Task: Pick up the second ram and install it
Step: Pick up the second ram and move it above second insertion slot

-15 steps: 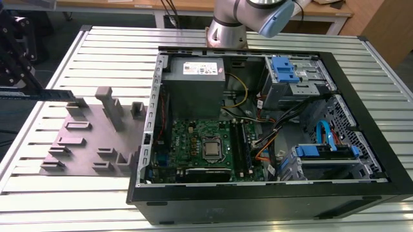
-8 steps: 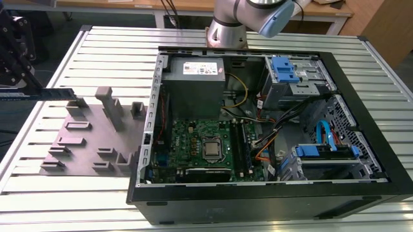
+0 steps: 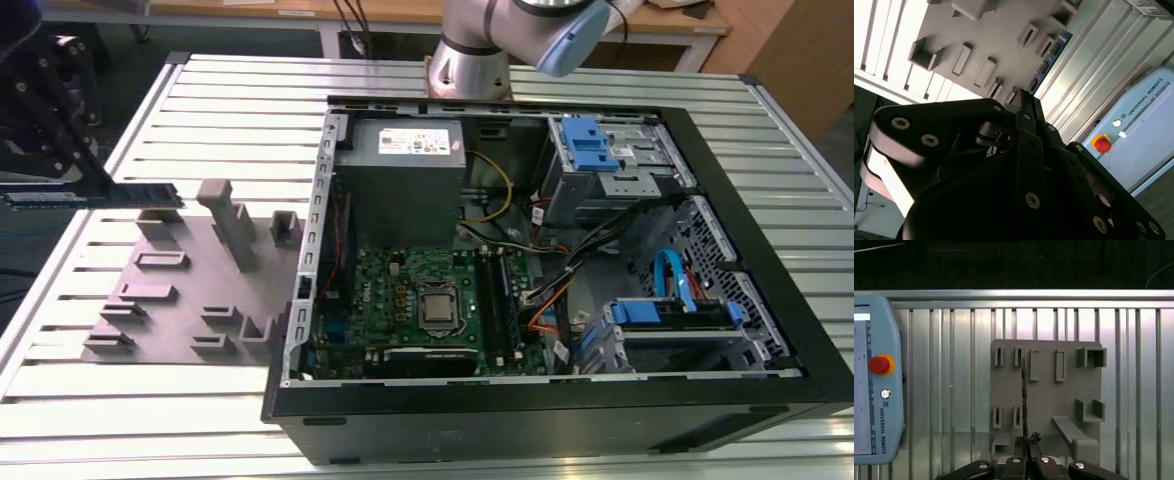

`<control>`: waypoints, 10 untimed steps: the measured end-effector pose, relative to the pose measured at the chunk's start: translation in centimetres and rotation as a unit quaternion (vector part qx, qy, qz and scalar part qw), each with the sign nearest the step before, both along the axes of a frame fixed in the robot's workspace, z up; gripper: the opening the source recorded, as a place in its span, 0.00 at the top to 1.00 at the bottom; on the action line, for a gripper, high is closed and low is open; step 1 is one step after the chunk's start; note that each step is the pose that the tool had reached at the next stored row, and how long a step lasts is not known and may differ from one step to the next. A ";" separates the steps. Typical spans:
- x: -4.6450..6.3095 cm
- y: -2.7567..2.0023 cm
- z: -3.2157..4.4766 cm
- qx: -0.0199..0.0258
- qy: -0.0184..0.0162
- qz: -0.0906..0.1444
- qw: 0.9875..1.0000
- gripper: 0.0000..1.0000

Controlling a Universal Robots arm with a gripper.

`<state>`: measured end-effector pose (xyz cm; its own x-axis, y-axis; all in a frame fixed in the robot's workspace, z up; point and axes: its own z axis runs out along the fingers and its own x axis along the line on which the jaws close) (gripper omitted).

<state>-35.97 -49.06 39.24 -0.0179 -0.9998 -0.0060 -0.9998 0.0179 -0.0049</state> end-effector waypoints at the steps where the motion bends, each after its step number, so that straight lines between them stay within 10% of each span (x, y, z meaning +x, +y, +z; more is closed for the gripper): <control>1: 0.5 0.00 0.00 0.000 0.000 0.000 1.000 0.90; 10: 4.2 -0.01 -0.04 0.000 0.001 0.000 1.000 0.90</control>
